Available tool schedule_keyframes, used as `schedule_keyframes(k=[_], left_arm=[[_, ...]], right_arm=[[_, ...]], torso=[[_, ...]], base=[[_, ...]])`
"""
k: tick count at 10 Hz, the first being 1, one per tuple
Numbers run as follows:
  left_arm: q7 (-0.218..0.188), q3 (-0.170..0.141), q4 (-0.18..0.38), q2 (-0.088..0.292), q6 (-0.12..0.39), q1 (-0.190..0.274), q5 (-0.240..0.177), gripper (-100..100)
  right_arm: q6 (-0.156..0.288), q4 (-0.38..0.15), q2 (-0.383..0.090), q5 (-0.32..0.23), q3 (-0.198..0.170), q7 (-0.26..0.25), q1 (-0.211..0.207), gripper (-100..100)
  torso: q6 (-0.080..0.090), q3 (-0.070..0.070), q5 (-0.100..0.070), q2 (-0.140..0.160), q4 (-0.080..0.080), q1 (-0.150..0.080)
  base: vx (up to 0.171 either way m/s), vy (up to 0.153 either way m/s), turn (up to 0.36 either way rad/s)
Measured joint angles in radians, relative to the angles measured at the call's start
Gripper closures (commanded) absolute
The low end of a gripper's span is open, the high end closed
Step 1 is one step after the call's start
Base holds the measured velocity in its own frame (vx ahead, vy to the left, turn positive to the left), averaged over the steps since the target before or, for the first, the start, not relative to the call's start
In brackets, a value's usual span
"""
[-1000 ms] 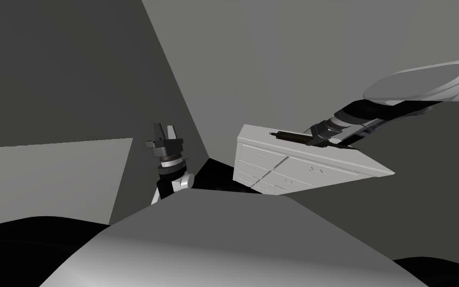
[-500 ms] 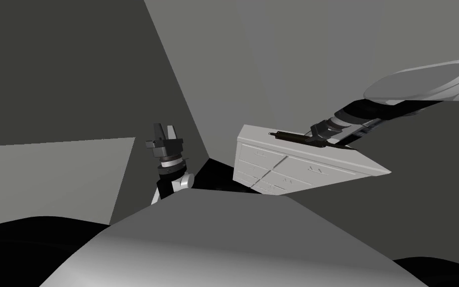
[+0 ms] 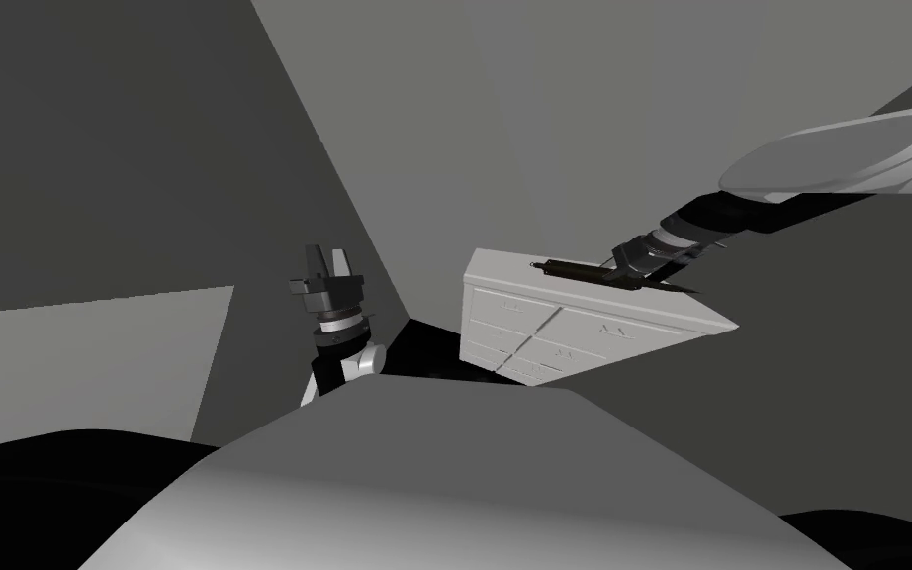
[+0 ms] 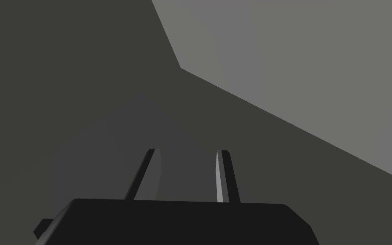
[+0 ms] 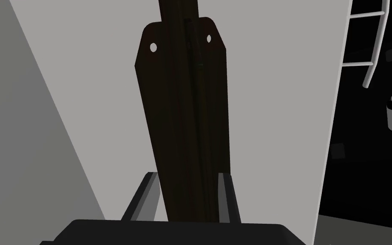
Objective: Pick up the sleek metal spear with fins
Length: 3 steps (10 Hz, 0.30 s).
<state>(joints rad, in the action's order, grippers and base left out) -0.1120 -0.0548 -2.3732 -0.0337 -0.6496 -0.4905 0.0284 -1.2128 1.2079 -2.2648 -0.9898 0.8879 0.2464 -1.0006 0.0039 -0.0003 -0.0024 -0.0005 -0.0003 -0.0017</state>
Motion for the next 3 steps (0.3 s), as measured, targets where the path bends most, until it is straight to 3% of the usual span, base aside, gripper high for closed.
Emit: schedule_keyframes(k=[1,2,3], left_arm=[[0.000,0.000,0.000,0.000,0.000,0.000,0.000,0],[0.000,0.000,0.000,0.000,0.000,0.000,0.000,0],[0.000,0.000,0.000,0.000,0.000,0.000,0.000,0]], right_arm=[[-0.011,0.020,-0.001,-0.005,0.010,0.003,0.015,100],[-0.023,0.027,-0.006,-0.004,0.020,-0.001,0.024,100],[-0.027,0.027,-0.006,-0.004,0.022,-0.003,0.025,0]], torso=[[0.000,-0.001,0.000,-0.001,0.000,0.001],[0.000,0.000,0.000,-0.001,0.000,0.001],[-0.002,0.000,0.000,0.001,0.000,0.001]], base=[[0.094,0.021,-0.269],[0.039,0.014,-0.054],[0.005,0.002,0.008]])
